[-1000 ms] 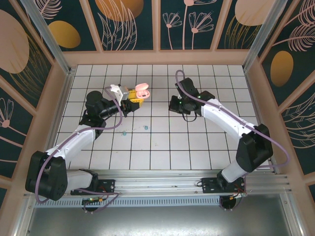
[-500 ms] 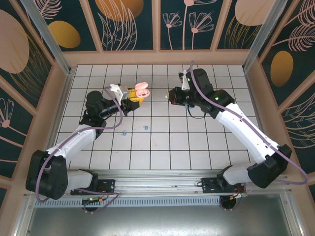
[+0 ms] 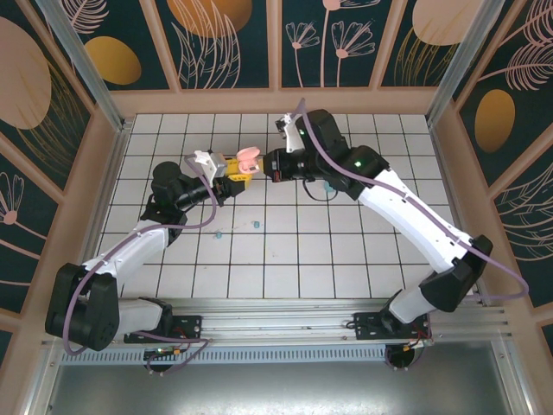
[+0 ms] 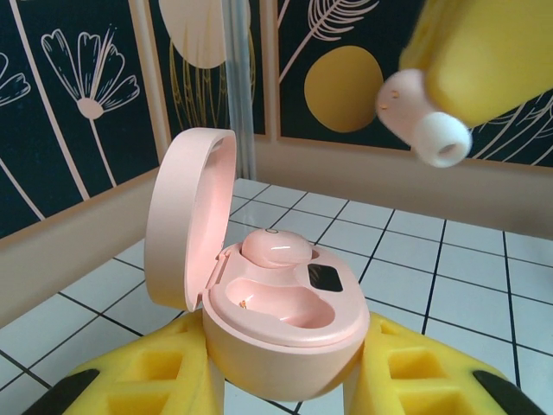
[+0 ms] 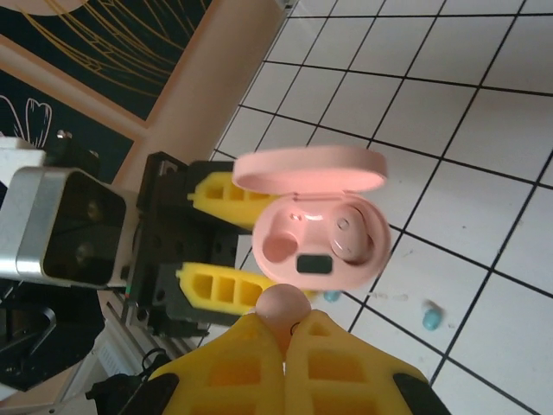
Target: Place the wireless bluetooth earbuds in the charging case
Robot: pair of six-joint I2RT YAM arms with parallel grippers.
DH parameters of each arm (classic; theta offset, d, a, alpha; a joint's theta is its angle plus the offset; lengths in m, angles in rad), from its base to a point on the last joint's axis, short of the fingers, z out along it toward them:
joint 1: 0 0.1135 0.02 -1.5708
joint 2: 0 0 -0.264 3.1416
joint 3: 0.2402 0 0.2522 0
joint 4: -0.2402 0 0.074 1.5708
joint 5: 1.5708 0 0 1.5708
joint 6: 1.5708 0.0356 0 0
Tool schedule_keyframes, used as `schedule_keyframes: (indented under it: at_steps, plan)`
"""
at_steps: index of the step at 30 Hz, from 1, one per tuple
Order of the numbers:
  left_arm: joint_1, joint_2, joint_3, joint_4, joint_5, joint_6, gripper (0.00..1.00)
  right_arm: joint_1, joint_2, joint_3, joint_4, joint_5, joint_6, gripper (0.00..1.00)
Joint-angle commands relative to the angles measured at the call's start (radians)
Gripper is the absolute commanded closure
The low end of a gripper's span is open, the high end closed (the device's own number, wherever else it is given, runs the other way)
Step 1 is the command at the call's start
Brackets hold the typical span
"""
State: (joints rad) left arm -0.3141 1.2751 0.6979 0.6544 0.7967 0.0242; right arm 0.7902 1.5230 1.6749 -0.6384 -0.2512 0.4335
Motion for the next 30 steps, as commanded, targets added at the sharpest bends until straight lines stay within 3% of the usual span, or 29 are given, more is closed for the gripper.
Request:
schedule_keyframes:
  at_steps: [1,15,30]
  plan:
    - [-0.003,-0.005,-0.009,0.030,-0.011,0.027,0.85,0.007,0.050,0.068,-0.051,0.033,-0.035,0.99]
    - [-0.004,-0.023,-0.015,0.004,-0.019,0.050,0.85,0.021,0.150,0.148,-0.075,-0.016,-0.052,0.99]
    - [-0.005,-0.022,-0.015,0.002,-0.019,0.050,0.85,0.038,0.212,0.199,-0.156,0.023,-0.082,0.98]
